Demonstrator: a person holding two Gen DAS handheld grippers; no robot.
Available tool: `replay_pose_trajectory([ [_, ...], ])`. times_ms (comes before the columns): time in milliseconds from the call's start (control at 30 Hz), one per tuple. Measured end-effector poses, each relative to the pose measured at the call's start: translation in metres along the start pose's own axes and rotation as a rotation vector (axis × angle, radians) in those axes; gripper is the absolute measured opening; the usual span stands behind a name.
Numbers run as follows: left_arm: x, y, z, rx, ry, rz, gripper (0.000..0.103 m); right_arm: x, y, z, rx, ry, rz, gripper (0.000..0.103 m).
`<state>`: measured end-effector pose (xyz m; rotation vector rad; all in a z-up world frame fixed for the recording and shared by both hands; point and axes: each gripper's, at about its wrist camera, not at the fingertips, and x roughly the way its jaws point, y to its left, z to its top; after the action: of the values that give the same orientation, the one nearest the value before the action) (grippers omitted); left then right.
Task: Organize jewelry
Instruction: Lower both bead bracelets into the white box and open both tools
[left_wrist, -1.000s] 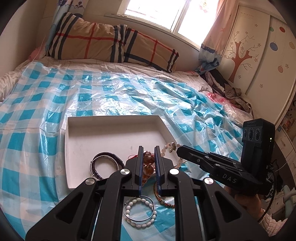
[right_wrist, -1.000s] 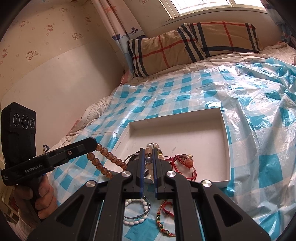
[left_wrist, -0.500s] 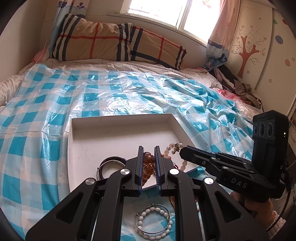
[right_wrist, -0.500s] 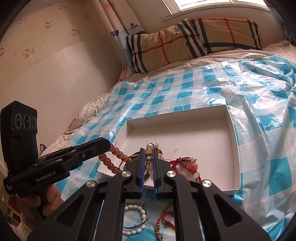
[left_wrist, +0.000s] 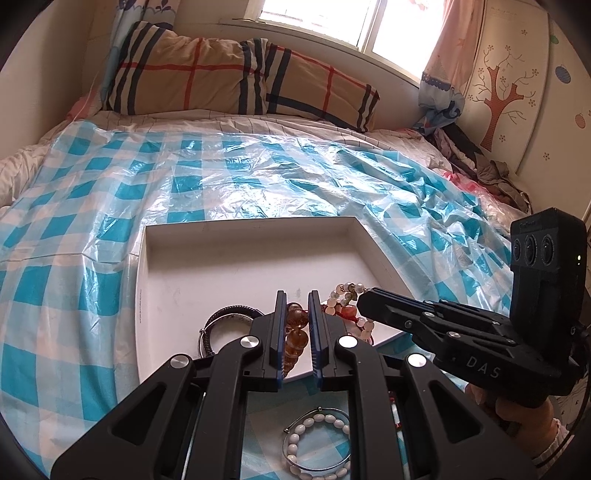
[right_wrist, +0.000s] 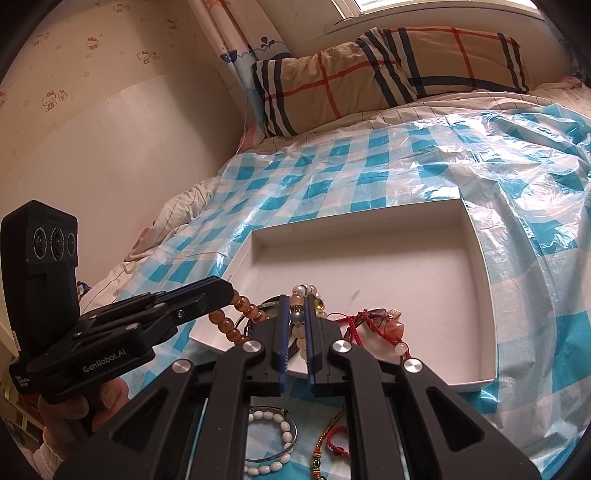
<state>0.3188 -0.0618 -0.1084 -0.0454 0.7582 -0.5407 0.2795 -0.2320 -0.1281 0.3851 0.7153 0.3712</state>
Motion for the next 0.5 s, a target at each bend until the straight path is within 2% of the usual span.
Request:
replay_pose_trajectory([
  [500, 0.012, 0.008, -0.003, 0.013, 0.009, 0.044, 0.011, 0.013, -0.001, 0.0, -0.002, 0.015, -0.006, 0.009],
])
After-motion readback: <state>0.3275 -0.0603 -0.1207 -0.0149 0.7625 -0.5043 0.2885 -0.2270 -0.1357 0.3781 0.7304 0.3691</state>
